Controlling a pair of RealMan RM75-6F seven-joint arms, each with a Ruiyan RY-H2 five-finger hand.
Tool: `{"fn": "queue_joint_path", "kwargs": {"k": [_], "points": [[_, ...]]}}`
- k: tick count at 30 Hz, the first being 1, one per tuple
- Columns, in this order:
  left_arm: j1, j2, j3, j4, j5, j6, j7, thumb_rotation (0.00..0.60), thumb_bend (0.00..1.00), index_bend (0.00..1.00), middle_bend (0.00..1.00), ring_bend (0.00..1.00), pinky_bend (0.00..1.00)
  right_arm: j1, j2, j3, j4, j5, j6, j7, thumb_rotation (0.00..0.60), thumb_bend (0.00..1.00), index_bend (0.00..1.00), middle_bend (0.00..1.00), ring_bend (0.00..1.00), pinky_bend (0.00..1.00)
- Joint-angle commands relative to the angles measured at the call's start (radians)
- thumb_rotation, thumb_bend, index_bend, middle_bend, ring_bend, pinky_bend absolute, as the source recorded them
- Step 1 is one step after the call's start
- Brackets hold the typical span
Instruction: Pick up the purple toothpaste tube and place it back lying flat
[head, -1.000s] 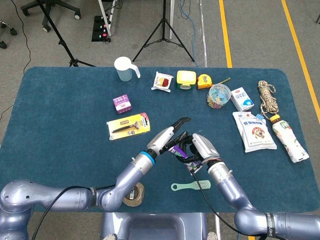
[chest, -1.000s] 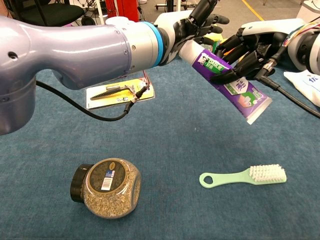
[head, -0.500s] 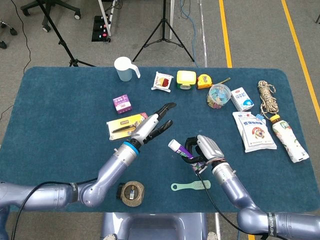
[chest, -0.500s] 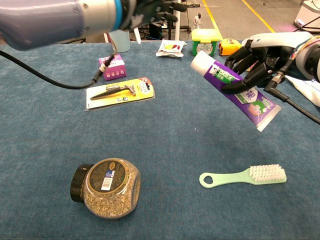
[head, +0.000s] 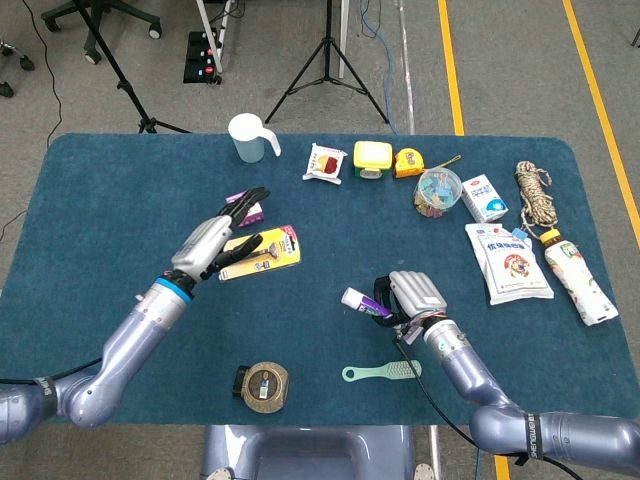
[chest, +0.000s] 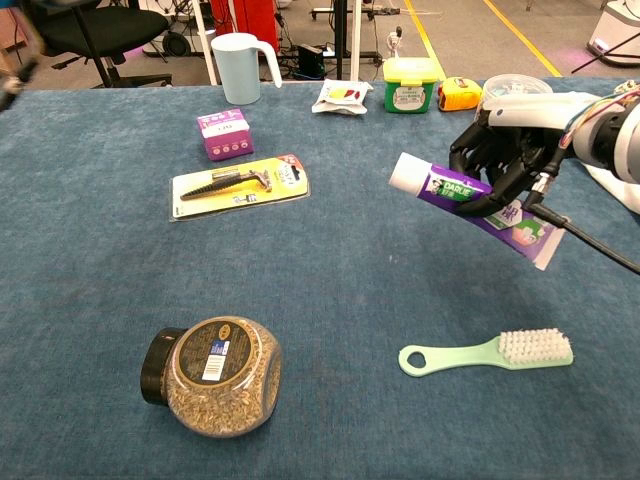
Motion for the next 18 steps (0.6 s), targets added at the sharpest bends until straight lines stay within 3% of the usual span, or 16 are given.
{"fn": "queue_joint_path", "kwargs": {"k": [1, 4, 6, 8, 13, 18], "points": [[0.054, 0.061, 0.040, -0.021, 0.072, 0.009, -0.033, 0.000, 0.00, 0.00, 0.00, 0.00, 0.00, 0.016, -0.022, -0.018, 0.039, -0.001, -0.009, -0.039, 0.600, 1.00, 0.46, 0.51, 0.53, 0.62], [0.091, 0.099, 0.062, -0.023, 0.127, 0.018, -0.060, 0.000, 0.00, 0.00, 0.00, 0.00, 0.00, 0.032, -0.030, -0.032, 0.061, 0.015, -0.025, -0.077, 0.600, 1.00, 0.32, 0.34, 0.33, 0.40], [0.110, 0.118, 0.076, -0.021, 0.156, 0.022, -0.074, 0.000, 0.00, 0.00, 0.00, 0.00, 0.00, 0.041, -0.031, -0.036, 0.069, 0.030, -0.041, -0.089, 0.600, 0.99, 0.19, 0.19, 0.17, 0.20], [0.129, 0.134, 0.087, -0.016, 0.187, 0.031, -0.094, 0.000, 0.00, 0.00, 0.00, 0.00, 0.00, 0.048, -0.035, -0.038, 0.078, 0.039, -0.046, -0.099, 0.600, 0.97, 0.11, 0.12, 0.09, 0.10], [0.158, 0.165, 0.104, -0.003, 0.240, 0.044, -0.134, 0.000, 0.00, 0.00, 0.00, 0.00, 0.00, 0.044, -0.023, -0.033, 0.074, 0.032, -0.032, -0.099, 0.600, 0.97, 0.02, 0.06, 0.05, 0.07], [0.183, 0.191, 0.122, 0.004, 0.275, 0.065, -0.144, 0.000, 0.00, 0.00, 0.00, 0.00, 0.00, 0.013, 0.018, -0.017, 0.039, -0.013, 0.001, -0.056, 0.600, 0.96, 0.05, 0.07, 0.06, 0.09]]}}
